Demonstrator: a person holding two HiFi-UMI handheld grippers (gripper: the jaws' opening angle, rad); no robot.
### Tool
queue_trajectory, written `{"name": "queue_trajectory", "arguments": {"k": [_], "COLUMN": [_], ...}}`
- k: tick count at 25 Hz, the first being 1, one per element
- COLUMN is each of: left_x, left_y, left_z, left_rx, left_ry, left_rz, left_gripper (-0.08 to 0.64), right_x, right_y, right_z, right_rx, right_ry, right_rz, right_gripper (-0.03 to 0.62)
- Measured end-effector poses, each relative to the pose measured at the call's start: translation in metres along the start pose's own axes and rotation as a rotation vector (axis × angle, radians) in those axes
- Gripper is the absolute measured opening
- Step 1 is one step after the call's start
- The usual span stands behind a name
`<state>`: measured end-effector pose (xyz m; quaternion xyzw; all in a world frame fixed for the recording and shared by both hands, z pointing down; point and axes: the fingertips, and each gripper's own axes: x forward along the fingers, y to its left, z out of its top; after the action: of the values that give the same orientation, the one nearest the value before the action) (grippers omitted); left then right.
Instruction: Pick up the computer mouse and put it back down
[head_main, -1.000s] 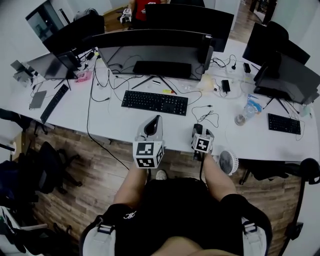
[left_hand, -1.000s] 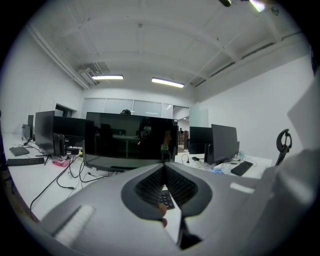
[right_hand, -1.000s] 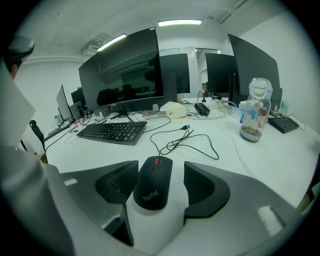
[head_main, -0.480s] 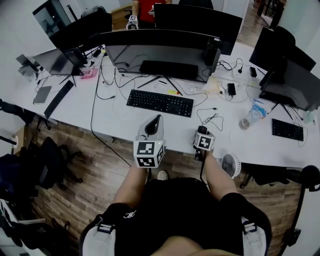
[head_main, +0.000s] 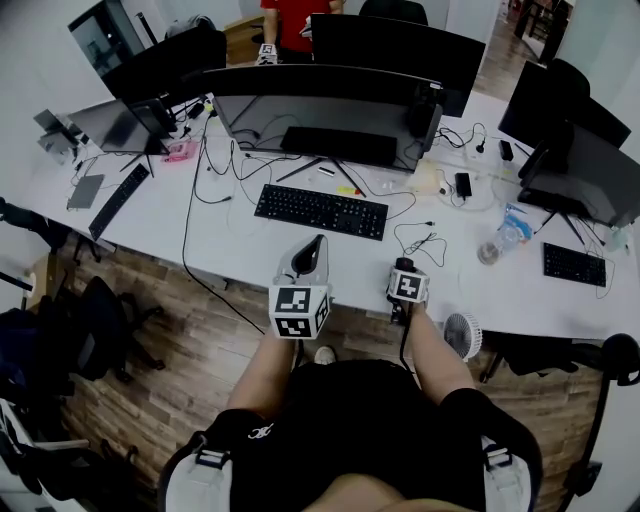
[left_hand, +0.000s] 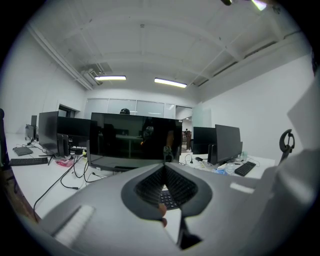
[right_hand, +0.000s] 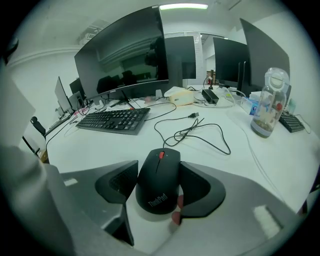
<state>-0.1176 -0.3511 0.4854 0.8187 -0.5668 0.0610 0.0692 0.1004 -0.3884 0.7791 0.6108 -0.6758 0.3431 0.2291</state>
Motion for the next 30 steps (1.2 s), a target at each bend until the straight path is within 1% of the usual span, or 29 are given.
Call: {"name": "queue_trajectory", "arguments": {"k": [2, 8, 11, 20, 24, 30], "left_x": [-0.001, -0.001, 0.000, -0.001, -0.002, -0.005], "left_y": [0.000, -0.005, -0.010, -0.013, -0.012, -0.009], "left_z": [0.001, 0.000, -0.001, -0.002, -0.006, -0.007], "left_rx": [-0.002, -0.009, -0.009, -0.007, -0.010, -0.015], "left_ry": [-0.006, -0.006, -0.008, -0.001, 0.008, 0.006], "left_rz": [-0.002, -0.013, -0.022, -0.028, -0.025, -0.023], "left_gripper": [0.052, 0.052, 0.052, 0.052, 0.052, 0.052], "right_x": [-0.005, -0.021, -0.026, -0.020, -0.022, -0.030], "right_y": [0.000, -0.004, -0.005, -0.008, -0.009, -0.004], "right_z": [-0.002, 0.015, 0.019, -0.003, -0.001, 0.008], "right_rx": [-0.011, -0.039, -0.046, -0.058, -0.062, -0.079], "right_ry": [0.004, -0.062, -0.077, -0.040, -0.050, -0.098], "right_rz": [-0.007, -0.021, -0.023, -0.034, -0.040, -0.043], "right_gripper": [0.259, 0.251, 0.249, 0.247, 0.247, 0.247]}}
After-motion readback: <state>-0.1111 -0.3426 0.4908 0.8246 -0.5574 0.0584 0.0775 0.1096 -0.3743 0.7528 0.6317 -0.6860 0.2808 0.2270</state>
